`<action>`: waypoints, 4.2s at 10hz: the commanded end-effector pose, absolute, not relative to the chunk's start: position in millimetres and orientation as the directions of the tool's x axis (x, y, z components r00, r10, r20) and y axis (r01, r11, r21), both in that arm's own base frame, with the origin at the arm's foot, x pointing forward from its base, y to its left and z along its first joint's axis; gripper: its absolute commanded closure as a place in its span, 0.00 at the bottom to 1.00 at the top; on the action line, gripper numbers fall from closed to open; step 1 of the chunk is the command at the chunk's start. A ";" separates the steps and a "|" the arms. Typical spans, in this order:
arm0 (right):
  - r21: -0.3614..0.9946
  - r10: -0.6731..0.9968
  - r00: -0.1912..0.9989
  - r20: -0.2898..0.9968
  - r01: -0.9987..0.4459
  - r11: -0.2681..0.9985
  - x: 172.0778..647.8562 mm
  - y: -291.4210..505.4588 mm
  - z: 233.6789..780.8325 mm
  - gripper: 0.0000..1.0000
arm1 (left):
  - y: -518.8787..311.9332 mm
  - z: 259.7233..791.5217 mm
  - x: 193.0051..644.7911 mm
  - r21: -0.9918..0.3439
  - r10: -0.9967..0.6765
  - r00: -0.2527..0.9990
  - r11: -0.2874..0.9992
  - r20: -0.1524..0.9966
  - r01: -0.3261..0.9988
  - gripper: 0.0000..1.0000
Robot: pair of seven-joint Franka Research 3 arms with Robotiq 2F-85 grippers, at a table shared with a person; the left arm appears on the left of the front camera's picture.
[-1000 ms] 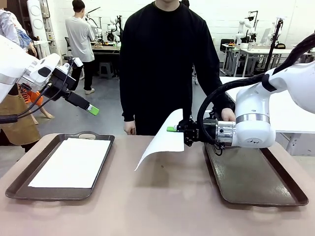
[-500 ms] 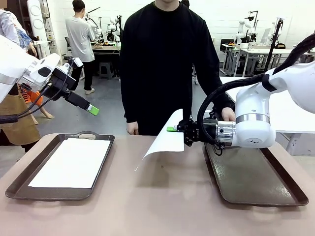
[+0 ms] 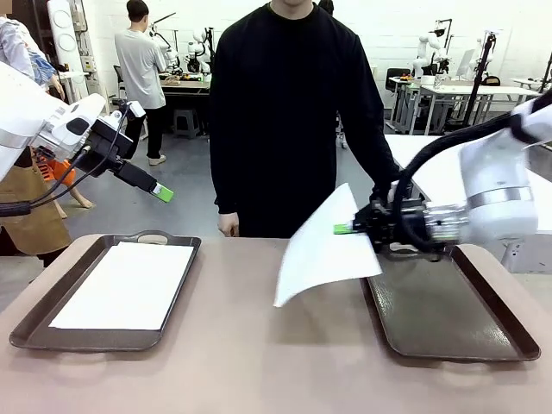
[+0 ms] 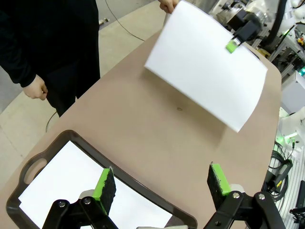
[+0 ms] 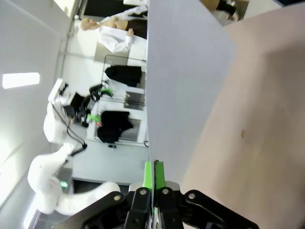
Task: Sort the A4 documents.
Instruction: Place the A4 Paper in the designated Handle tray.
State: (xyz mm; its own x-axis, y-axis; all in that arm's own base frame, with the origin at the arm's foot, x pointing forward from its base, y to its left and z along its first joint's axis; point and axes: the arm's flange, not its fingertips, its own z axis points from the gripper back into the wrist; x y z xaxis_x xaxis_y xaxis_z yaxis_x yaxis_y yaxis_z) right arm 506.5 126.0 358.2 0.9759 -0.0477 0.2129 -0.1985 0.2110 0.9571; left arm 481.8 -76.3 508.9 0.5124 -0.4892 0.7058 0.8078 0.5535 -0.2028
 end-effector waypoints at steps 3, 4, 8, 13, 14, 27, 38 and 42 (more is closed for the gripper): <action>0.905 0.062 0.955 0.290 -0.295 0.306 485.1 46.8 374.4 0.99 | -76.5 508.4 481.1 -0.200 -0.481 0.496 0.541 0.724 0.817 0.00; 0.904 0.066 0.960 0.274 -0.280 0.324 486.2 27.7 370.6 0.99 | -76.5 508.4 481.1 -0.200 -0.481 0.496 0.541 0.724 0.817 0.00; 0.939 -0.031 0.973 0.229 -0.213 0.269 503.3 -15.3 351.6 0.99 | -76.5 508.4 481.1 -0.200 -0.481 0.496 0.541 0.724 0.817 0.00; 0.886 -0.015 0.970 0.241 -0.214 0.410 537.5 -58.9 303.8 0.99 | -76.5 508.4 481.1 -0.200 -0.481 0.496 0.541 0.724 0.817 0.00; 0.873 -0.026 0.971 0.237 -0.202 0.444 539.5 -68.8 299.8 0.99 | -76.5 508.4 481.1 -0.200 -0.481 0.496 0.541 0.724 0.817 0.00; 0.690 -0.016 0.983 0.180 -0.115 0.714 525.5 -98.5 280.9 0.99 | -76.5 508.4 481.1 -0.200 -0.481 0.496 0.541 0.724 0.817 0.00; 0.517 -0.005 0.982 0.186 -0.094 0.851 501.8 -102.9 322.5 0.00 | -76.5 508.4 481.1 -0.200 -0.481 0.496 0.541 0.724 0.817 0.00; 0.548 0.007 0.979 0.203 -0.119 0.828 497.2 -104.9 326.9 0.00 | -76.5 508.4 481.1 -0.200 -0.481 0.496 0.541 0.724 0.817 0.00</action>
State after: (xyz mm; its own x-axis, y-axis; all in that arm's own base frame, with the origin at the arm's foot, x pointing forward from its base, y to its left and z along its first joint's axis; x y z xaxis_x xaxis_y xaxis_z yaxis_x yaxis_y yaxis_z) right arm 505.2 -105.9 326.6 0.9777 0.0140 0.2097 -0.1272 0.8335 0.5376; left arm 481.7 -76.4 509.1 0.5120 -0.4892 0.7060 0.8080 0.5533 -0.2026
